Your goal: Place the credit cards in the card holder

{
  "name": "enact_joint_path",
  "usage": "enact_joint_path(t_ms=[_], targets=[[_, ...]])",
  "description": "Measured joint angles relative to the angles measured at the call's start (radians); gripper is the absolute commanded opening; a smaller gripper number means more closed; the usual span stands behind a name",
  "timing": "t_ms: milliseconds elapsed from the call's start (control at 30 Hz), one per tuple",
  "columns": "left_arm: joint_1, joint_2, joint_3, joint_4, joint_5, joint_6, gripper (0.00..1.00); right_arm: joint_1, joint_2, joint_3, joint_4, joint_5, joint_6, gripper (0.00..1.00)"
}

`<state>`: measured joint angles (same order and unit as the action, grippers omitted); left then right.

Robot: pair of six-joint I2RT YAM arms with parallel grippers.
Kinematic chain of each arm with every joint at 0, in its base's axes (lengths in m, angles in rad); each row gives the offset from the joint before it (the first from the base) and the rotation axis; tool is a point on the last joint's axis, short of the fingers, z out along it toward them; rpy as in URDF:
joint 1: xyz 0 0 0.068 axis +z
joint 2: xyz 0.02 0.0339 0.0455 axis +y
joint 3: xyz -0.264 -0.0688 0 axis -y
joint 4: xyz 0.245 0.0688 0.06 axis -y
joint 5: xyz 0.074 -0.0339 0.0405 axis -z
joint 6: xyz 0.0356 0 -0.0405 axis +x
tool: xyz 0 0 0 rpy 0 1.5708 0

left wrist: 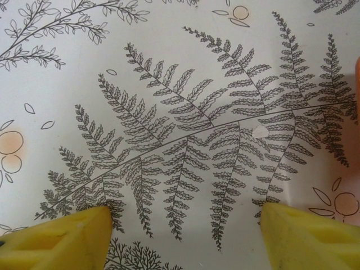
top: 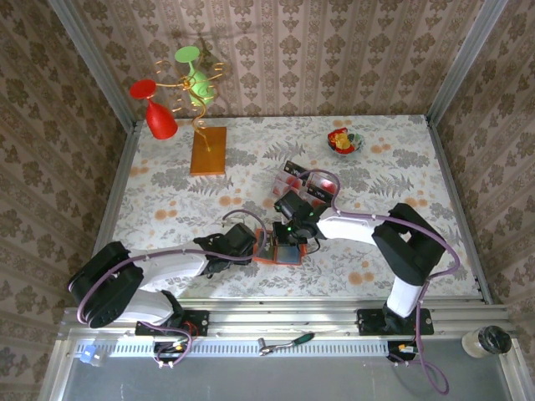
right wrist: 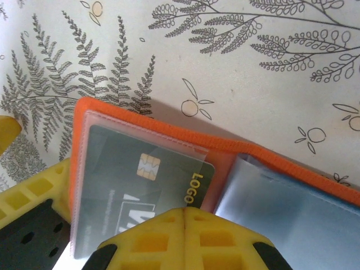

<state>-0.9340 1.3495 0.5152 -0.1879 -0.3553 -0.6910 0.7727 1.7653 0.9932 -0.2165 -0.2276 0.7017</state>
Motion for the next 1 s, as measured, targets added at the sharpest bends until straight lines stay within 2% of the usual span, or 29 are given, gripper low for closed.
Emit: enact_joint_path(t_ms=[600,1000], targets=[[0.003,0.009,0.001,0.003,0.000,-0.001,0.72,0.000,0.034,0.012,0.010,-0.007,0.004,0.00],[0.025,-0.067,0.001,-0.059,-0.010,-0.005,0.72,-0.005,0.034,0.020,0.011,-0.011,0.005,0.00]])
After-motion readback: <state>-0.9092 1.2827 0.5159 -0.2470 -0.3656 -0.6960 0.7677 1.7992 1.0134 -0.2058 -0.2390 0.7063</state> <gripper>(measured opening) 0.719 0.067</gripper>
